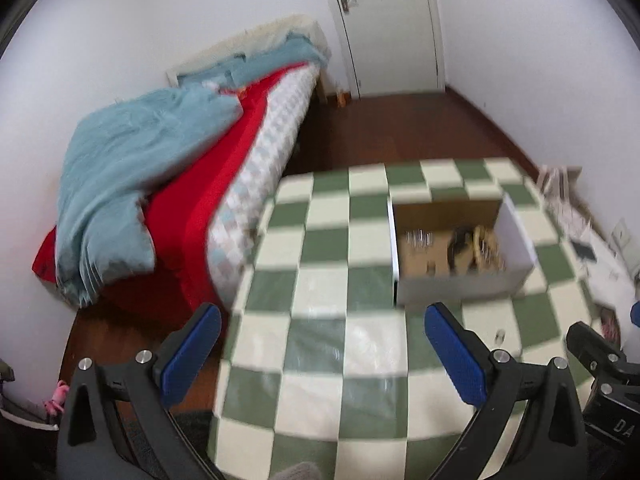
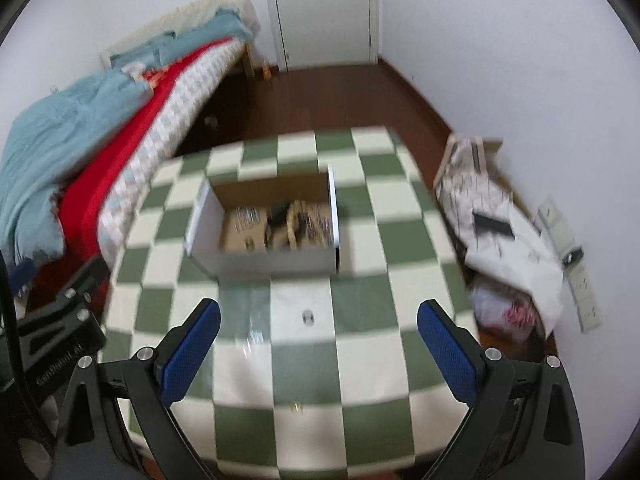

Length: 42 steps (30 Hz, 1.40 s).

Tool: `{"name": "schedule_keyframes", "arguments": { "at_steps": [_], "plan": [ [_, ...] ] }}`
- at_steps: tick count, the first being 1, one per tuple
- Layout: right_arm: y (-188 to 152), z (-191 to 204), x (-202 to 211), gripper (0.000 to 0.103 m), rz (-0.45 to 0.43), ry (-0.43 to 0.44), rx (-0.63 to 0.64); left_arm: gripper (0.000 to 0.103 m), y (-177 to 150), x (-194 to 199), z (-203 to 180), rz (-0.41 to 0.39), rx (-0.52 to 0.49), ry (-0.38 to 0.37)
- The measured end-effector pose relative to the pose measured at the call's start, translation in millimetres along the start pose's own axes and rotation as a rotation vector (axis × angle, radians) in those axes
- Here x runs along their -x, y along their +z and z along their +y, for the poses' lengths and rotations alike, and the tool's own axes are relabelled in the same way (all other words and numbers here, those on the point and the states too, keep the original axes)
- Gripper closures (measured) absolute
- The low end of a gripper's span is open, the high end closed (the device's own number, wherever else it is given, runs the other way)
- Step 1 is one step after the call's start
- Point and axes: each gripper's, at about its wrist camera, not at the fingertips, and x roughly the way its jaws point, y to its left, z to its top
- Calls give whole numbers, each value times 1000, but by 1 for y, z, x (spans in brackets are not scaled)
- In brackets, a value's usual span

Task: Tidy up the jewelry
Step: 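Withdraw both open tools from the box toward the remaining table items, then grasp the small gold earring on the table with the left tool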

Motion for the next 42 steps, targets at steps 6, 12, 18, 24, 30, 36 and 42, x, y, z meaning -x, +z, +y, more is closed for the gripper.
{"name": "schedule_keyframes", "arguments": {
  "at_steps": [6, 12, 18, 24, 30, 36, 42],
  "plan": [
    [-59, -36, -48, 19, 163, -18, -76, 0, -65, -37, -47, 195, -80, -127],
    [-90, -79, -69, 36, 236, -76, -135, 2, -99, -48, -101, 269, -161, -244],
    [-96, -115, -71, 37, 238, -99, -209, 28, -109, -50, -136, 286, -228, -302],
    [-96, -126, -75, 37, 241, -95, -242, 53, -112, -52, -147, 293, -241, -328],
    [-96, -125, -78, 37, 242, -88, -249, 77, -111, -52, -148, 291, -237, -361],
    [-95, -124, -78, 38, 238, -90, -248, 93, -112, -52, -145, 292, -231, -374],
    [-92, -120, -74, 38, 225, -88, -248, 96, -111, -53, -141, 297, -221, -379]
  ]
}}
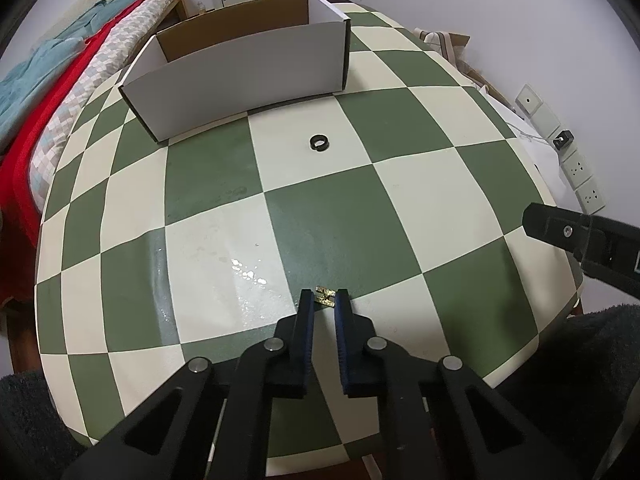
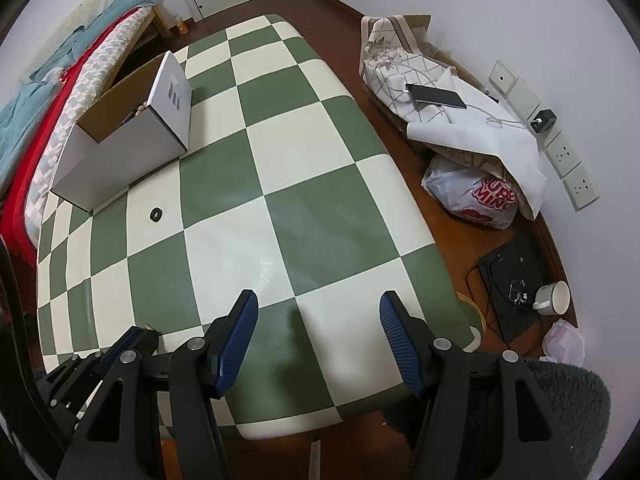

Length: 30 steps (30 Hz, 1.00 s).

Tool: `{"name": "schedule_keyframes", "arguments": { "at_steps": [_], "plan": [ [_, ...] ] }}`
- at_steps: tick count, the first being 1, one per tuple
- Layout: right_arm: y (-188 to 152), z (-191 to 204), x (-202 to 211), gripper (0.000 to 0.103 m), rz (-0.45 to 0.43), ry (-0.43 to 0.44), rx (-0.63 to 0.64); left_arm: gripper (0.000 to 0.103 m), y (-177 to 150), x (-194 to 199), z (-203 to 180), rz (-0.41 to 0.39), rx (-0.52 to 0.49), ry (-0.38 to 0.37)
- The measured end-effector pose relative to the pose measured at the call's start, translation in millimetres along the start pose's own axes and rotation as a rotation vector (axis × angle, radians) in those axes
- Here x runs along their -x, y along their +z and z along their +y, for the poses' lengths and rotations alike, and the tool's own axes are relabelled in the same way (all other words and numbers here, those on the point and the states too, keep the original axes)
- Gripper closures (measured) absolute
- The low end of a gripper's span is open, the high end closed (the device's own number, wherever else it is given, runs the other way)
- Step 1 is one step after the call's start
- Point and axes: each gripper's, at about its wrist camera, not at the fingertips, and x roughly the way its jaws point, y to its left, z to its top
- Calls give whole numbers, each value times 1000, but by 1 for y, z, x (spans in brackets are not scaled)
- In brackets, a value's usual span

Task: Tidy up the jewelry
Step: 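Grasp the small gold earring on the table with the left tool, then grasp the small black ring with the right tool while the left tool holds the gold earring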

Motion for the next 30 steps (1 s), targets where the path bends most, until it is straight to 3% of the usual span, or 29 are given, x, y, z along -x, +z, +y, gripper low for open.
{"name": "schedule_keyframes", "arguments": {
  "at_steps": [8, 15, 23, 27, 30],
  "plan": [
    [8, 14, 6, 38, -32, 54, 9, 96, 14, 17, 24, -74, 28, 58],
    [28, 66, -9, 38, -56, 152, 96, 96, 37, 8, 78, -102, 114, 149],
    [45, 122, -29, 38, -136, 157, 194, 96, 52, -7, 121, -103, 186, 194],
    [48, 136, -44, 49, -163, 133, 226, 96, 54, -12, 128, -100, 206, 188],
    [45, 138, -56, 51, -151, 124, 230, 96, 55, -14, 131, -97, 217, 179]
  ]
}}
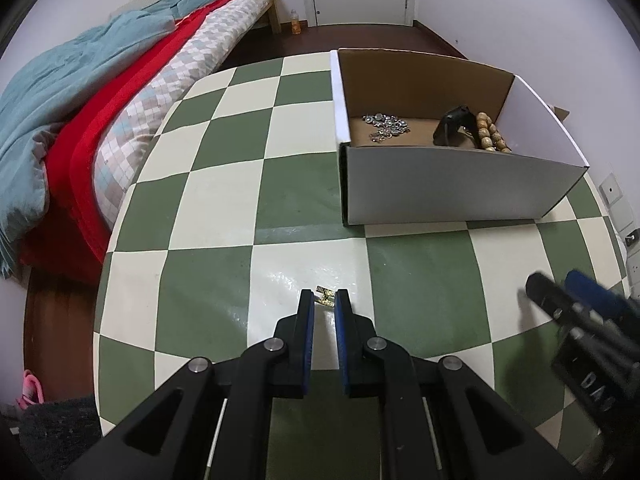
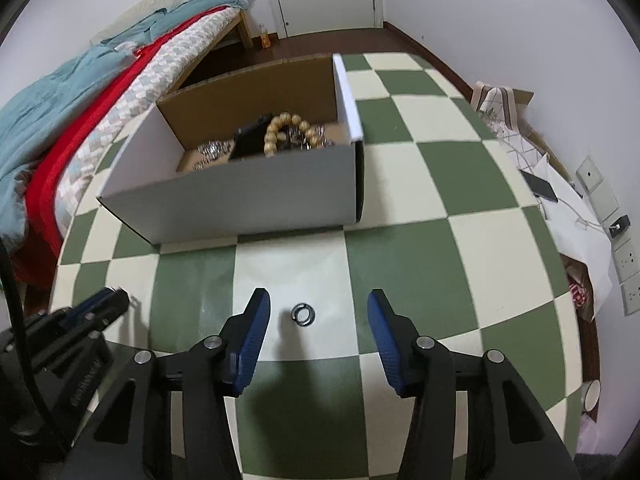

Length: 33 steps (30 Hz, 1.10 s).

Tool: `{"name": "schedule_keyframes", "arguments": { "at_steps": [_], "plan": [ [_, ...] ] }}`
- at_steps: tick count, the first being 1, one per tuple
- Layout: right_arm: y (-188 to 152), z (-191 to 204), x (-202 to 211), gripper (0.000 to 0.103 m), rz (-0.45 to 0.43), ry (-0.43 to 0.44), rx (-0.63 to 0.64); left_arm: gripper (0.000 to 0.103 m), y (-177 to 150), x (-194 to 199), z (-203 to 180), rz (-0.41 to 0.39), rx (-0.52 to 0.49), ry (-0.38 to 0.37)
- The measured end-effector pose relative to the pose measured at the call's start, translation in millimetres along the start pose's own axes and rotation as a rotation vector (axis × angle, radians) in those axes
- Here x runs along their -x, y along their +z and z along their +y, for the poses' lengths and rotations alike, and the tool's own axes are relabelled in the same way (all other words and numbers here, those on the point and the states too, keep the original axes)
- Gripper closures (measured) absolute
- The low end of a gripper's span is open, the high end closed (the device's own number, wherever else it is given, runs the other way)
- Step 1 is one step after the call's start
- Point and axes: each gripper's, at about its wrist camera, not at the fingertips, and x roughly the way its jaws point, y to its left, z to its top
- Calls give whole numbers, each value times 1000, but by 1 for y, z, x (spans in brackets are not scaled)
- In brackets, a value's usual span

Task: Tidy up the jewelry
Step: 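Grasp the small black ring with the right tool while the left tool holds the gold earring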

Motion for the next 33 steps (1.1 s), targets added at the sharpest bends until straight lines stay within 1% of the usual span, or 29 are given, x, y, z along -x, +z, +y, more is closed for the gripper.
{"name": "schedule_keyframes", "arguments": {
  "at_steps": [2, 7, 12, 21, 22, 25, 26, 28, 29, 33],
  "plan": [
    [-5, 1, -6, 51, 9, -5, 2, 96, 0, -2, 2, 5, 5, -1],
    [-17, 7, -8, 51, -31, -45, 53, 96, -1, -7, 9, 19, 25, -5],
    [-21, 10, -8, 61, -52, -81, 72, 96, -4, -8, 12, 25, 34, -4],
    [-20, 12, -7, 65, -64, -95, 85, 96, -3, -9, 12, 24, 34, -5],
    [-20, 12, -7, 66, -66, -96, 87, 96, -3, -8, 12, 23, 33, -4],
    [-18, 15, -7, 77, -70, -95, 93, 96, -2, -7, 11, 22, 31, -5],
    [-19, 16, -7, 83, -71, -96, 95, 96, -2, -7, 11, 22, 31, -5],
    [-19, 17, -7, 88, -73, -95, 98, 96, -2, -7, 11, 22, 33, -6],
    [-19, 17, -7, 90, -75, -95, 96, 96, -3, -7, 11, 21, 33, -6],
    [-20, 17, -6, 90, -85, -93, 95, 96, -1, -2, 10, 13, 33, -9]
  ]
}}
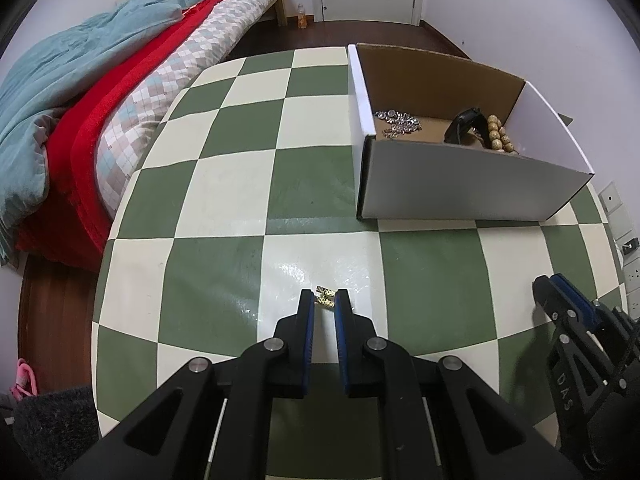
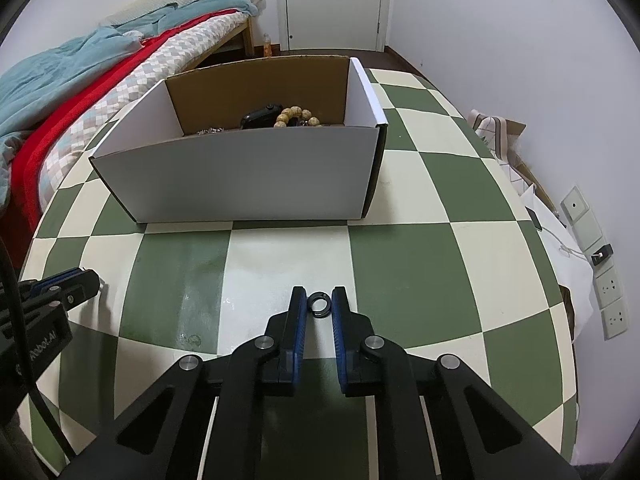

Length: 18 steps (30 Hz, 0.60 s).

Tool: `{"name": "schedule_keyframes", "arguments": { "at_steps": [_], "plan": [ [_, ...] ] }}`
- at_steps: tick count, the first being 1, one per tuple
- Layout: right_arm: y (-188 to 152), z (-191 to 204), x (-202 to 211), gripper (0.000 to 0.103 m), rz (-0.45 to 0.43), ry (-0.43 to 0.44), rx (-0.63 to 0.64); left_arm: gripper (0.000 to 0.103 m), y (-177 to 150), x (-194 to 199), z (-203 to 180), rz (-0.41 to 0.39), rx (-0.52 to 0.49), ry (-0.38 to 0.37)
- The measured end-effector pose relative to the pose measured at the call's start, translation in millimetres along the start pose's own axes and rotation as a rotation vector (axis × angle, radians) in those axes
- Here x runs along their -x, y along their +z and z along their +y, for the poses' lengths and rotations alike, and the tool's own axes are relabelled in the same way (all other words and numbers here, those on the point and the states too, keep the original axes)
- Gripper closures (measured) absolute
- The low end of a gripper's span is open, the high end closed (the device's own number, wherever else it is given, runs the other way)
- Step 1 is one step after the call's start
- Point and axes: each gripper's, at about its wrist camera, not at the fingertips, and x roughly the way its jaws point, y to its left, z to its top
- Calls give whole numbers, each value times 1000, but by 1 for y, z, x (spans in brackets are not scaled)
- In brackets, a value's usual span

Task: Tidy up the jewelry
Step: 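Grasp the small black ring with the right tool while the left tool holds the gold earring, then carry the black ring with the right tool into the box while the left tool drops the earring there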

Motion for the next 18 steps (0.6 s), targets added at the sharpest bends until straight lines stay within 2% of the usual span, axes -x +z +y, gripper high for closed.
{"name": "schedule_keyframes", "arguments": {
  "at_steps": [6, 12, 18],
  "plan": [
    [1, -6, 9, 90, -6, 20, -37, 96, 5, 25, -4, -41, -8, -10],
    [17, -11, 42, 90, -82, 40, -53, 96, 22, 65, -6, -136, -15, -14],
    [47, -13, 82, 90, -182, 60, -61, 96, 47, 98, -7, -223, 0, -34]
  ]
}}
